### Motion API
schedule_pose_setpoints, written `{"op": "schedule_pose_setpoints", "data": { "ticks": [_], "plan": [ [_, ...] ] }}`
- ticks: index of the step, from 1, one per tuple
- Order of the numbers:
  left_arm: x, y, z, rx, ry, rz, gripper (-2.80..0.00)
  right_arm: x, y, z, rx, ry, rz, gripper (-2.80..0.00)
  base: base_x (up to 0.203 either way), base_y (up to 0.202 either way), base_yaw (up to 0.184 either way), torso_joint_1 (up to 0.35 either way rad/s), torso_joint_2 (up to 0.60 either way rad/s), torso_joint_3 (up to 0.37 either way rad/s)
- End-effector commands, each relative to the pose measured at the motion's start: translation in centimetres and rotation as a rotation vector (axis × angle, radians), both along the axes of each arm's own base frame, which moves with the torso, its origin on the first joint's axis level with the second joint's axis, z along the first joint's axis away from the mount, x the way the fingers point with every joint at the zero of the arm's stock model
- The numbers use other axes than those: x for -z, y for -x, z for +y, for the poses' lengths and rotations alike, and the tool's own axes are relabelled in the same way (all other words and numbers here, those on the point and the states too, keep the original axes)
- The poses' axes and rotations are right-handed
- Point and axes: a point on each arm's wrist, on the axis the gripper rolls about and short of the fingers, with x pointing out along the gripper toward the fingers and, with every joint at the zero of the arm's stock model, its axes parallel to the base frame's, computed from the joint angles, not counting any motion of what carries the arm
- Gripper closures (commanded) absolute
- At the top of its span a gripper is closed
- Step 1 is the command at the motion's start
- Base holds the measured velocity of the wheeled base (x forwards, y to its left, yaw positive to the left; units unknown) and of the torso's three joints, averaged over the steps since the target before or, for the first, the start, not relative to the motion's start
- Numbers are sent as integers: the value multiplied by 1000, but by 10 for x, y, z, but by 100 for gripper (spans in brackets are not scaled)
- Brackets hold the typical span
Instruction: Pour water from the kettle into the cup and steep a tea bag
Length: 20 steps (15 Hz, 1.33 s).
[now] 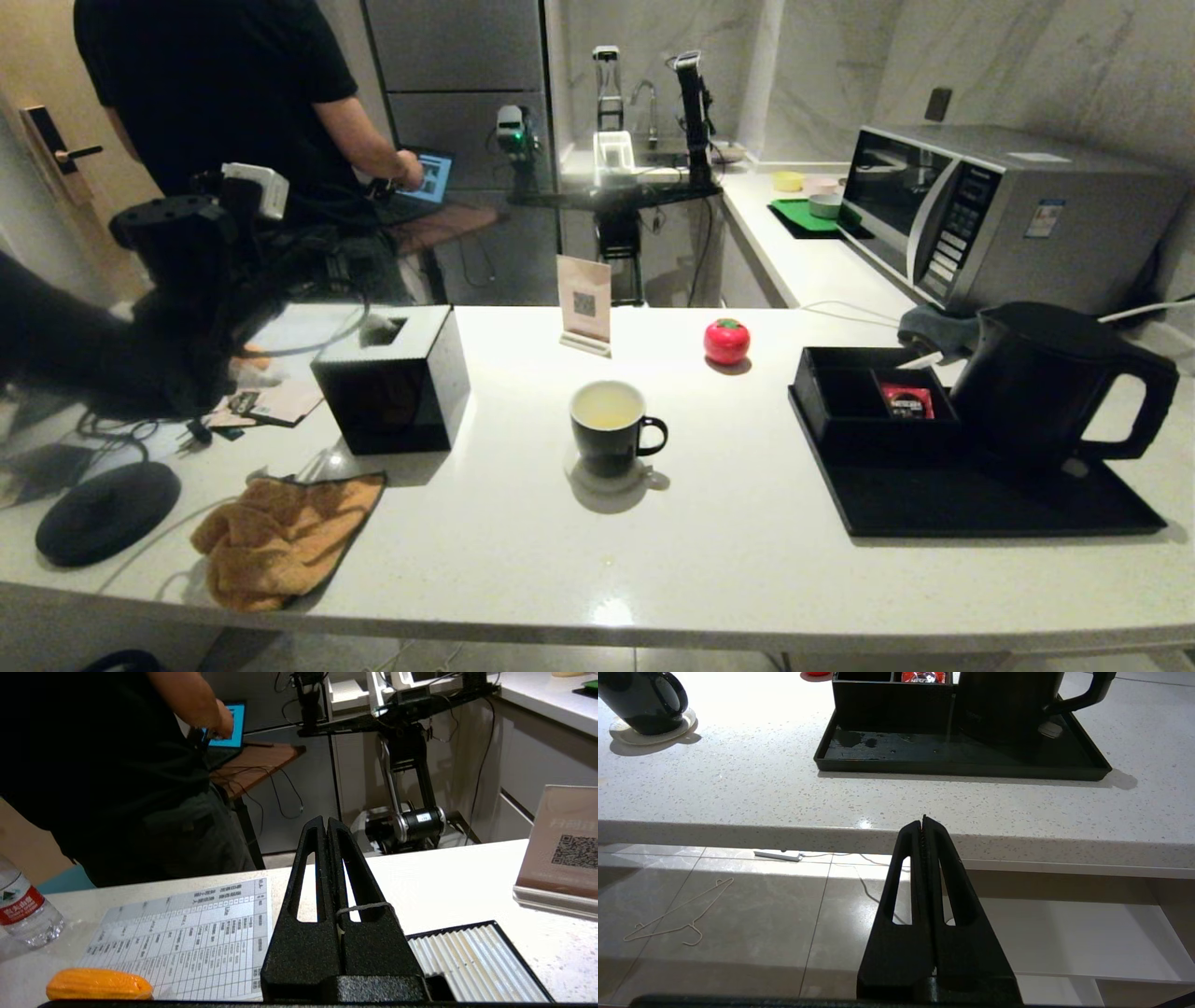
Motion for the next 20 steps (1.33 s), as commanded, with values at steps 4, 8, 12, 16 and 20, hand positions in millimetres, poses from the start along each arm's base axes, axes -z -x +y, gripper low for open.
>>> {"op": "schedule_pose_setpoints", "data": {
  "ticks": [4, 8, 12, 16, 20],
  "plan": [
    [-2, 0, 0, 2, -2, -8, 0, 0, 0, 0, -1, 1, 2, 0, 0, 0, 0, 0, 0, 0],
    [3, -1, -10, 31, -2, 5, 0, 0, 0, 0, -1, 1, 2, 0, 0, 0, 0, 0, 0, 0],
    [4, -1, -21, 58, -4, 7, 0, 0, 0, 0, -1, 1, 2, 0, 0, 0, 0, 0, 0, 0],
    [4, 0, -21, 69, -7, 6, 0, 0, 0, 0, -1, 1, 2, 0, 0, 0, 0, 0, 0, 0],
    [5, 0, -22, 93, -9, 13, 0, 0, 0, 0, -1, 1, 2, 0, 0, 0, 0, 0, 0, 0]
  ]
}}
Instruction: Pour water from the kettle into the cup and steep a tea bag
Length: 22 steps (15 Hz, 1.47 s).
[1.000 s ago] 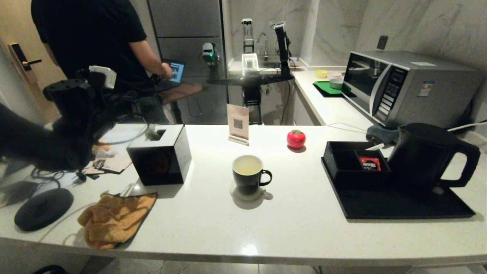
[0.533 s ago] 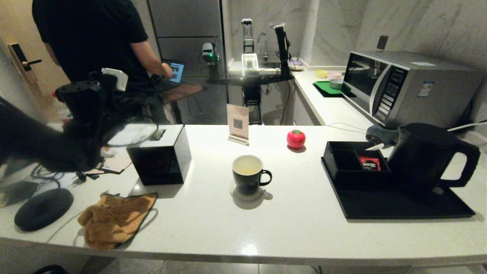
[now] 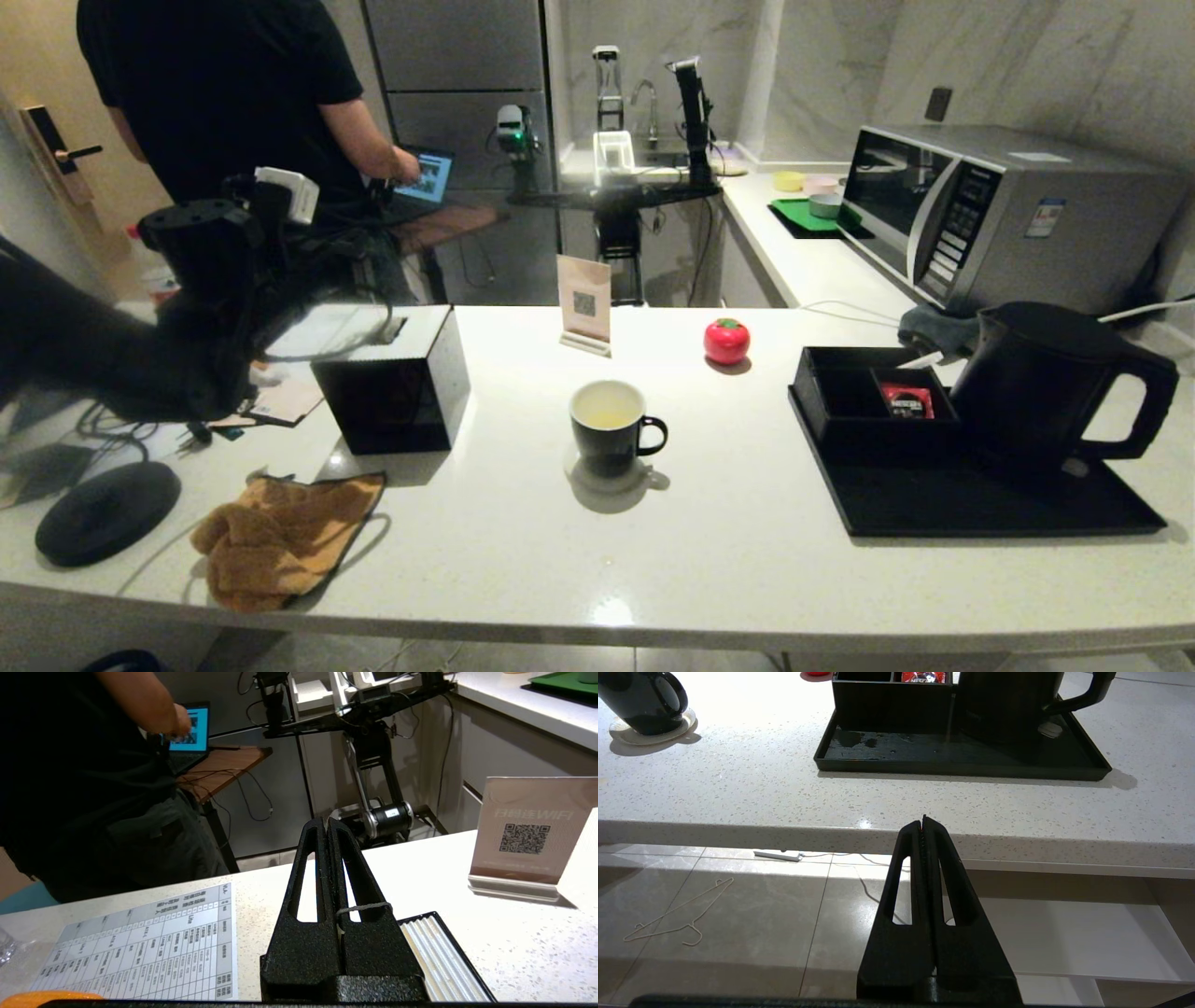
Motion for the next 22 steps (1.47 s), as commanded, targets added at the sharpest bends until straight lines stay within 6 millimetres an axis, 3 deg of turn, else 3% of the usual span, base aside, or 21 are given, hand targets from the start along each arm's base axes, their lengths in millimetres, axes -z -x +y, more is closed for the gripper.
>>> {"op": "schedule_pose_setpoints", "data": {
  "ticks": [1, 9, 16, 22],
  "plan": [
    [5, 1, 1, 13, -2, 12, 0, 0, 0, 0, -1, 0, 2, 0, 0, 0, 0, 0, 0, 0],
    [23, -7, 14, -3, -1, 28, 0, 0, 0, 0, 0, 0, 2, 0, 0, 0, 0, 0, 0, 0],
    [25, -11, -2, 33, -4, 27, 0, 0, 0, 0, -1, 0, 2, 0, 0, 0, 0, 0, 0, 0],
    [24, -10, 0, 27, -32, 19, 0, 0, 0, 0, -1, 0, 2, 0, 0, 0, 0, 0, 0, 0]
  ]
}}
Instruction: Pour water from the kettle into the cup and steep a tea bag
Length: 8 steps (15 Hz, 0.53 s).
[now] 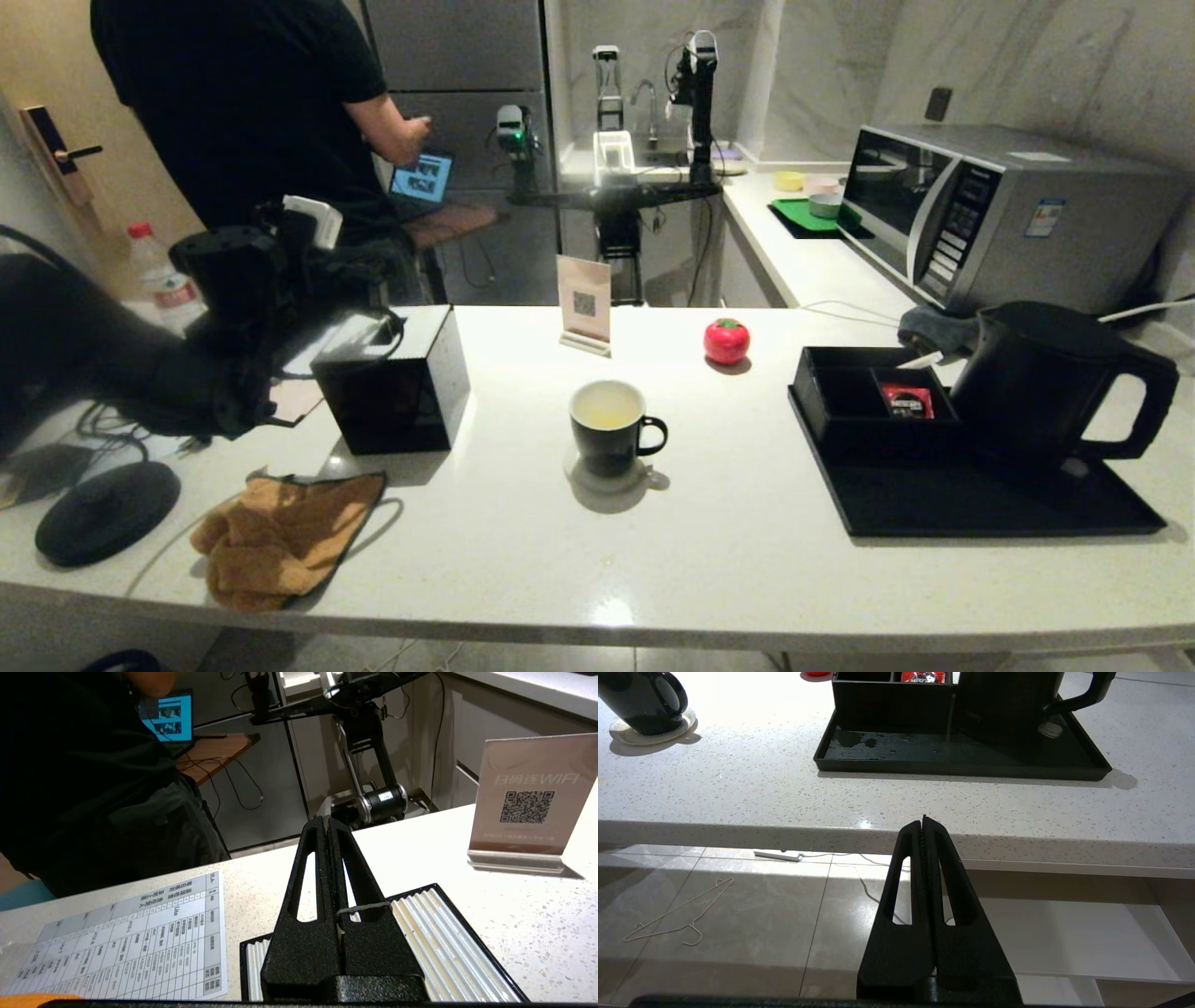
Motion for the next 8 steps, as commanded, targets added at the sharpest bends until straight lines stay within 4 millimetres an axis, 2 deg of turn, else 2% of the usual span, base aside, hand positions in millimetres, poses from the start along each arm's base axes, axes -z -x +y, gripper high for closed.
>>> {"op": "schedule_pose_setpoints", "data": {
  "ticks": [1, 8],
  "plan": [
    [-2, 1, 1, -3, -1, -14, 0, 0, 0, 0, 0, 1, 2, 0, 0, 0, 0, 0, 0, 0],
    [-5, 2, 3, -14, 1, -52, 0, 0, 0, 0, -1, 1, 2, 0, 0, 0, 0, 0, 0, 0]
  ]
}}
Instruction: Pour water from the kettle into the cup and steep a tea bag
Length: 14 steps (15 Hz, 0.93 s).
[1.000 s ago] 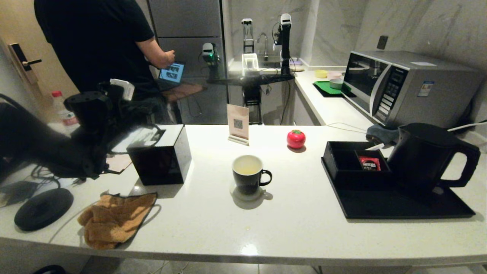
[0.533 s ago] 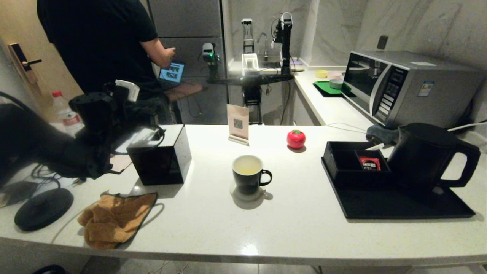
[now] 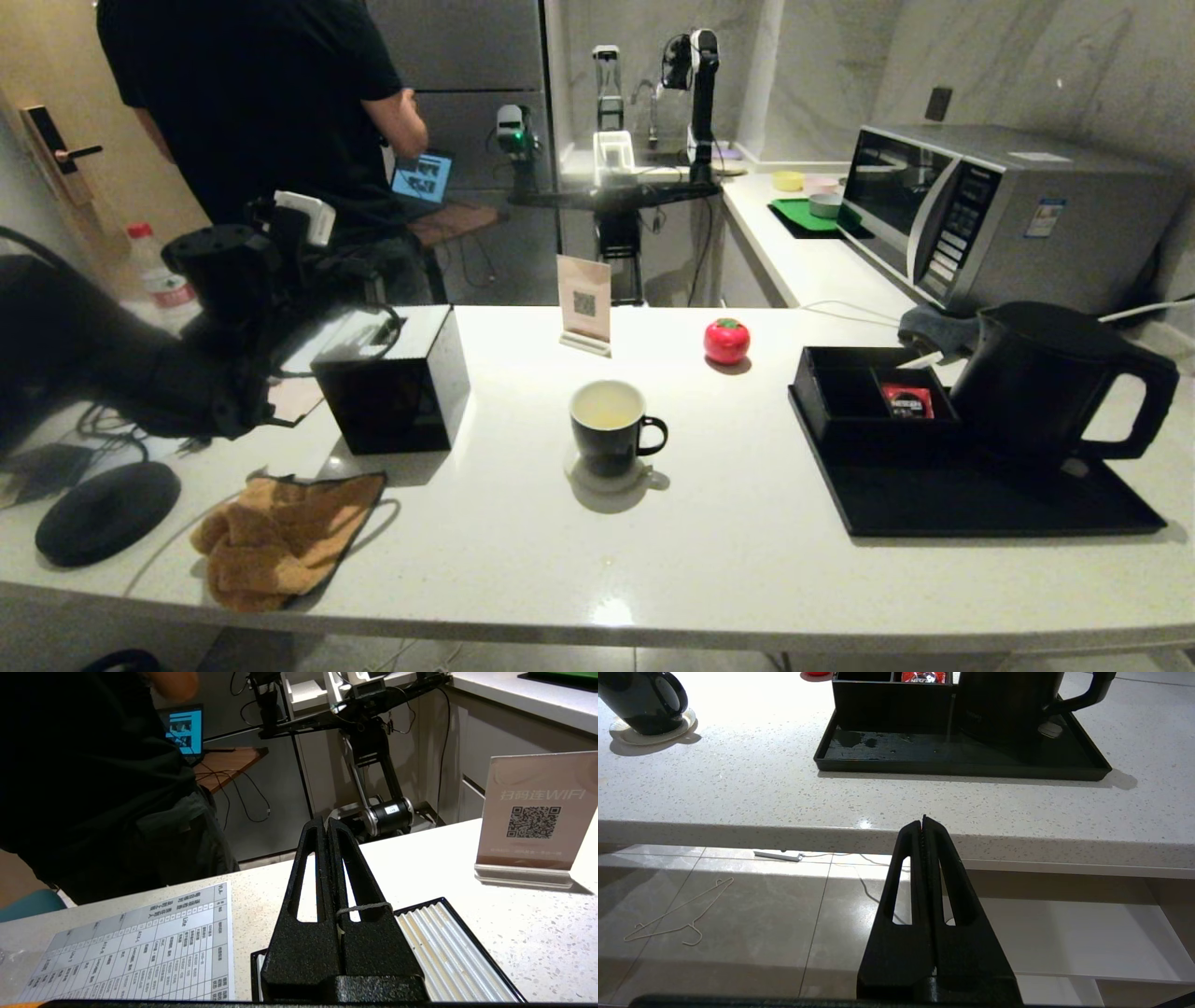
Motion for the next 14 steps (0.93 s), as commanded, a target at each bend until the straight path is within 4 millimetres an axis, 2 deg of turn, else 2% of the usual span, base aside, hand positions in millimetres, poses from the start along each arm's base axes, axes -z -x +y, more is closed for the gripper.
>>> {"op": "schedule_pose_setpoints", "data": {
  "ticks": [1, 7, 8, 14],
  "plan": [
    [-4, 1, 4, -5, -2, -16, 0, 0, 0, 0, -1, 0, 2, 0, 0, 0, 0, 0, 0, 0],
    [-4, 2, 4, -5, -1, -12, 0, 0, 0, 0, -1, 0, 2, 0, 0, 0, 0, 0, 0, 0],
    [-4, 2, 4, -5, -1, -13, -280, 0, 0, 0, 0, 0, 2, 0, 0, 0, 0, 0, 0, 0],
    [-2, 5, 5, -16, -2, -30, -280, 0, 0, 0, -1, 0, 2, 0, 0, 0, 0, 0, 0, 0]
  ]
}}
